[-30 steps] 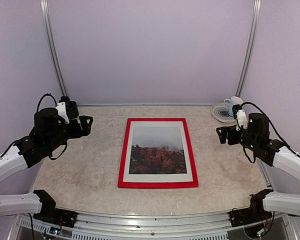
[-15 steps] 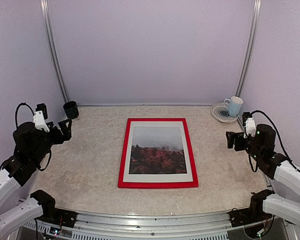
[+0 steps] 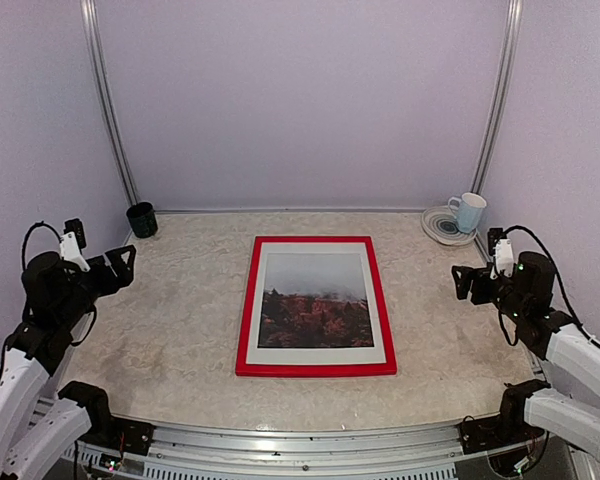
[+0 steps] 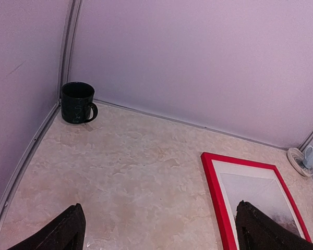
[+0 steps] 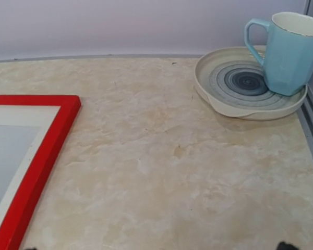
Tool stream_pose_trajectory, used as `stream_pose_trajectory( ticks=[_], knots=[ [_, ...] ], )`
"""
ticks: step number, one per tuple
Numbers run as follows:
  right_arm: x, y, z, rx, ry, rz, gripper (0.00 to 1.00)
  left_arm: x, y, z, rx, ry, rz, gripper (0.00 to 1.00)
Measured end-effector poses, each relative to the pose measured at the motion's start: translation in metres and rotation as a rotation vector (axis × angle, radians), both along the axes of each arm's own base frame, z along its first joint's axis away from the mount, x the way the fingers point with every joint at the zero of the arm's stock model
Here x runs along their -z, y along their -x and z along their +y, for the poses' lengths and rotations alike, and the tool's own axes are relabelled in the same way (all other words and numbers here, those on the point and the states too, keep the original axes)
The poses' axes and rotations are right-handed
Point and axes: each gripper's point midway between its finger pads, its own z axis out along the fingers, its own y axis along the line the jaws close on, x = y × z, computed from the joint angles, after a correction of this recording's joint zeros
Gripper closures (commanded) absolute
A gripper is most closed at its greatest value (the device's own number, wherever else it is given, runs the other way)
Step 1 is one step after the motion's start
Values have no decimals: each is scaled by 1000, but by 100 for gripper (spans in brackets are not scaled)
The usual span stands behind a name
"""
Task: Put the photo into the frame
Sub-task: Reset both arms
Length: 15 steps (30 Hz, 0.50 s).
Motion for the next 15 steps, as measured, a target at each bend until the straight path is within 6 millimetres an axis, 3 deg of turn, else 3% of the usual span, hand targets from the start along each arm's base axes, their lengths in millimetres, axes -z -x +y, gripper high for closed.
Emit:
stream_pose_trajectory(
  ticks=[15],
  knots=[
    [-24, 10, -10, 44, 28, -82, 1, 2, -1, -8, 47, 13, 8, 1]
  ],
)
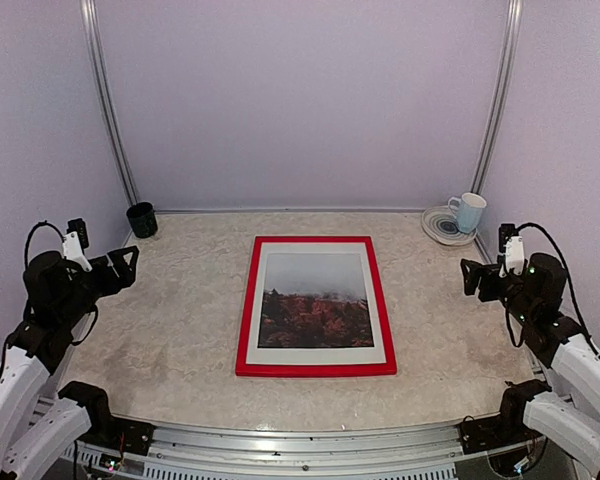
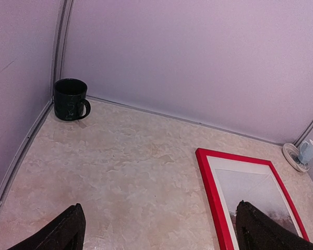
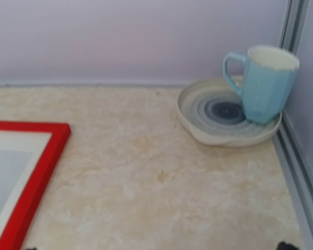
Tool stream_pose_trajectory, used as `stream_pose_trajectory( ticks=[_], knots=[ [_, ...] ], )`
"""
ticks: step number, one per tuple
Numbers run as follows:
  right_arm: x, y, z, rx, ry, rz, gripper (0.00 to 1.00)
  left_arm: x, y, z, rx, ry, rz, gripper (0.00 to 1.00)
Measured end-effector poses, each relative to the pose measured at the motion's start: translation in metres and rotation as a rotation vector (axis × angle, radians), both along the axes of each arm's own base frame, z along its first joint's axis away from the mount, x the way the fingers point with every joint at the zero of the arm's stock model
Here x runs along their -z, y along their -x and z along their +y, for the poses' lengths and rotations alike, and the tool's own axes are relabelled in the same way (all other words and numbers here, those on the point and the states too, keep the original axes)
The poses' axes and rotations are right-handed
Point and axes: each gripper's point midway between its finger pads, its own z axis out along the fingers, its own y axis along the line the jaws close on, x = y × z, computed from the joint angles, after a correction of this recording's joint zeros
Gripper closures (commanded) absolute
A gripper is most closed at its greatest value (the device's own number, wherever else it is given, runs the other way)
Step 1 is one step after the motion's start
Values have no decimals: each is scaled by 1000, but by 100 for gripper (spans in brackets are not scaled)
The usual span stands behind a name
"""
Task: Put the photo into the frame
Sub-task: Reset both arms
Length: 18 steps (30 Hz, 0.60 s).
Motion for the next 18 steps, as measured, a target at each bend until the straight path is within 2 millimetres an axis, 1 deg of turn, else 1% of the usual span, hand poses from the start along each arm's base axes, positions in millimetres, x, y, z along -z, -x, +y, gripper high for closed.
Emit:
stream_pose_trajectory(
  ticks=[7, 9, 18],
  knots=[
    [-23, 9, 0, -8, -2, -84, 1, 1, 0, 0, 0, 0, 4, 1],
    [-27, 11, 0, -10, -1, -97, 1, 2, -1, 0, 0, -1, 8, 1],
    [-24, 11, 1, -13, 3, -89, 1, 5, -3, 0, 2, -1, 21, 1]
  ],
)
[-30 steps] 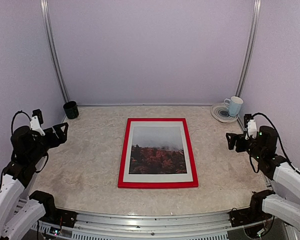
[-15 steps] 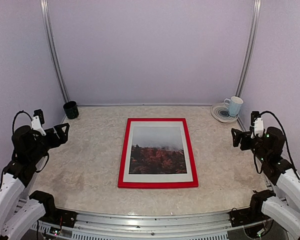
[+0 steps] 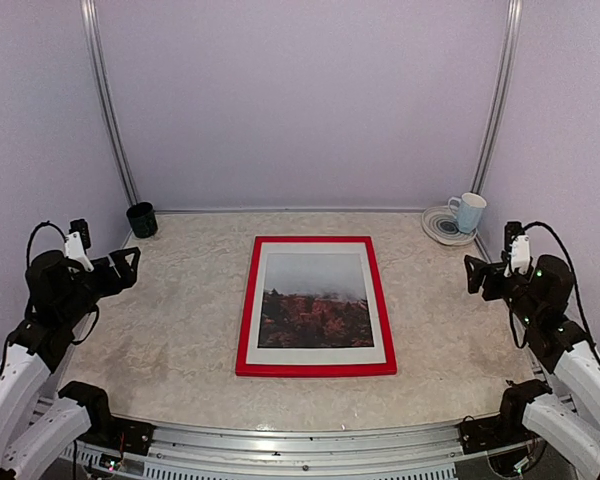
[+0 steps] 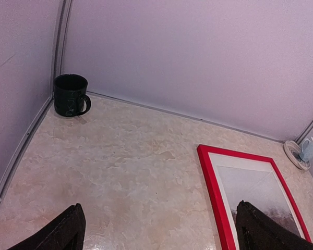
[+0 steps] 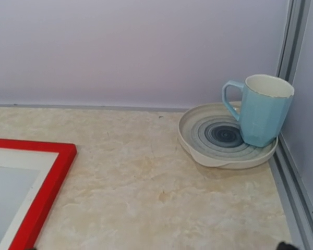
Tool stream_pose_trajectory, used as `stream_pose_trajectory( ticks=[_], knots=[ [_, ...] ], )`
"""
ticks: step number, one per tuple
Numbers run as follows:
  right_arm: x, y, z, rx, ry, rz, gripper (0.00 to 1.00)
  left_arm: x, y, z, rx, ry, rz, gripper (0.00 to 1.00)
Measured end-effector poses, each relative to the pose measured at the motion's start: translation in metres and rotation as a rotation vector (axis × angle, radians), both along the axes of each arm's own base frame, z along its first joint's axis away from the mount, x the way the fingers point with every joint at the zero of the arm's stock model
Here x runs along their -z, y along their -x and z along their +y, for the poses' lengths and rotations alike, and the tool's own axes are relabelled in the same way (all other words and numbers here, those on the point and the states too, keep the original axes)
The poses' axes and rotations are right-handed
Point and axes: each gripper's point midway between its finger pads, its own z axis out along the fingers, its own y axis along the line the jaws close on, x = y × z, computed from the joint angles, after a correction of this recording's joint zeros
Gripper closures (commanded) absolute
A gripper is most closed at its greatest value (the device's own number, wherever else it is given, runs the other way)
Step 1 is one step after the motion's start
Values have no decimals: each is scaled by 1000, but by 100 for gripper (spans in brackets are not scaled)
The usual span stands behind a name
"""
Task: Put the photo into the frame
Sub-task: Reset both arms
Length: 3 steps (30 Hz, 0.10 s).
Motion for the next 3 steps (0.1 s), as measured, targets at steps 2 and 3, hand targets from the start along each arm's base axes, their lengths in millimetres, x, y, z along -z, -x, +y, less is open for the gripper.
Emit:
stream_pose_trajectory(
  ticks=[2, 3],
  knots=[
    [3, 0, 0, 0, 1, 11, 1, 0, 0, 0, 0, 0, 0, 1],
    [4, -1, 0, 0, 2, 17, 1, 0, 0, 0, 0, 0, 0, 1]
  ],
)
